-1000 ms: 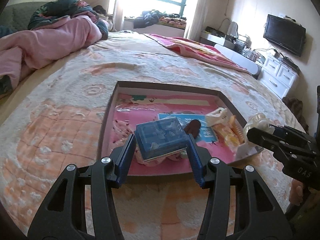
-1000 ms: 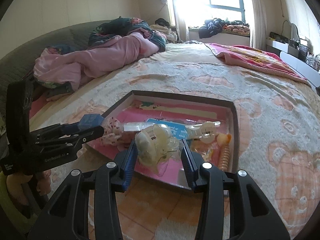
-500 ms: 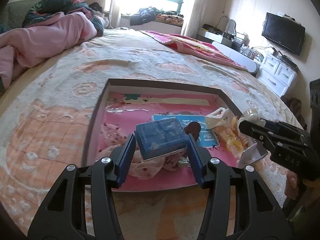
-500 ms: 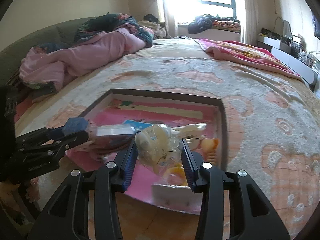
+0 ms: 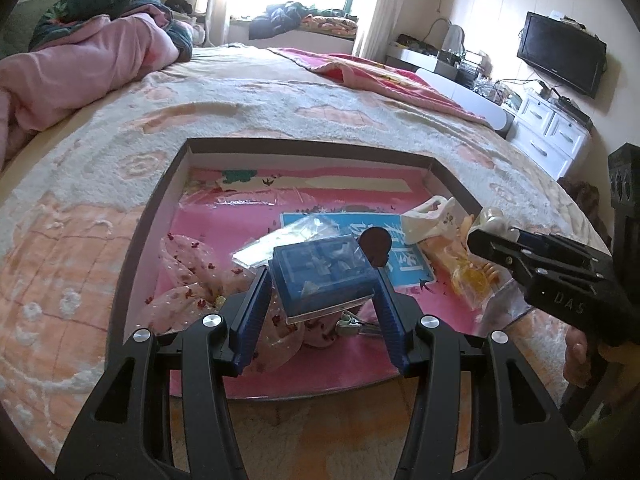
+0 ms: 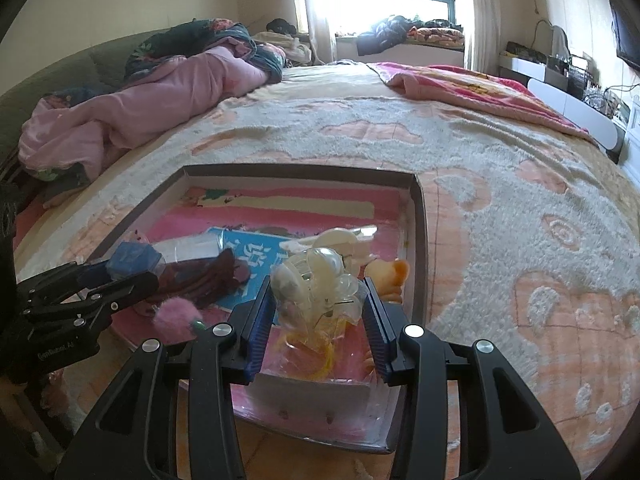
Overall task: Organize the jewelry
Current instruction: 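Lower both items into the tray and open both tools to release them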
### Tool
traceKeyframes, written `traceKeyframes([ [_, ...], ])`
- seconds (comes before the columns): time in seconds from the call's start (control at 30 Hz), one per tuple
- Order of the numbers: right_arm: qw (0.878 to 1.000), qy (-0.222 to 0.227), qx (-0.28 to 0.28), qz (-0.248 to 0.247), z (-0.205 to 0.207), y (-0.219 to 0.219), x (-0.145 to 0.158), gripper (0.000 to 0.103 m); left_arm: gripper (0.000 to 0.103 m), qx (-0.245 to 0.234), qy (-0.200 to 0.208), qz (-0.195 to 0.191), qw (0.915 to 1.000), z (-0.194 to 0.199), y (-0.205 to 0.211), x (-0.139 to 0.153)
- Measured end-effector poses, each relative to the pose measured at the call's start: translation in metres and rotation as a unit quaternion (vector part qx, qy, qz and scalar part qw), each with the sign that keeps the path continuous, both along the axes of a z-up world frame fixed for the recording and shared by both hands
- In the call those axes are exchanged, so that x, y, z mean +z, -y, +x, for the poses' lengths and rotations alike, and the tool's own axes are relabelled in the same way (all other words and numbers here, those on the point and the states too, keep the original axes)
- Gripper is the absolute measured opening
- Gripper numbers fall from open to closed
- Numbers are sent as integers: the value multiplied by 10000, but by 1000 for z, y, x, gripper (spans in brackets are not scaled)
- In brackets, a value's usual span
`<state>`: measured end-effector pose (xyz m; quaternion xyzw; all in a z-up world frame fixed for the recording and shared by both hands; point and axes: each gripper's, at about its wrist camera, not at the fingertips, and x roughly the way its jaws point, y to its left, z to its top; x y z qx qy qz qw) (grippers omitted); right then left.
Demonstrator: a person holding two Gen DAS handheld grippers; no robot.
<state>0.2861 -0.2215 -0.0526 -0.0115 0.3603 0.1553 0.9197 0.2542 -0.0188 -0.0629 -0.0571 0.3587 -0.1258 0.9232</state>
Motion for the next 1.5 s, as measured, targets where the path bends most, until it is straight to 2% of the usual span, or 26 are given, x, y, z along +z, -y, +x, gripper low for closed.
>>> traceKeyframes([
  [0.33, 9999, -112, 59, 63, -2, 0, -3, 42, 43, -22, -107, -12, 9999, 2, 0, -5],
  [0.7, 9999, -6, 25, 161, -18, 6, 4, 52, 44, 2, -102, 18, 9999, 1, -1, -3],
  [0.9, 9996, 77, -53, 271, -28, 14, 12, 56, 51, 55, -29, 44, 10000, -6, -4, 4],
  [0.97, 9994, 144, -75, 292, -34, 16, 16, 62, 54, 71, 2, 50, 10000, -10, -4, 7],
  [1.1, 9991, 309, -54, 296, -47, 18, 25, 65, 60, 125, 128, 82, 9998, -20, -6, 17],
  [1.27, 9982, 512, -43, 303, -65, 19, 36, 79, 69, 147, 265, 121, 9995, -35, -6, 28],
  [1.5, 9968, 749, -44, 284, -93, 21, 50, 88, 81, 215, 536, 183, 9982, -68, -10, 44],
])
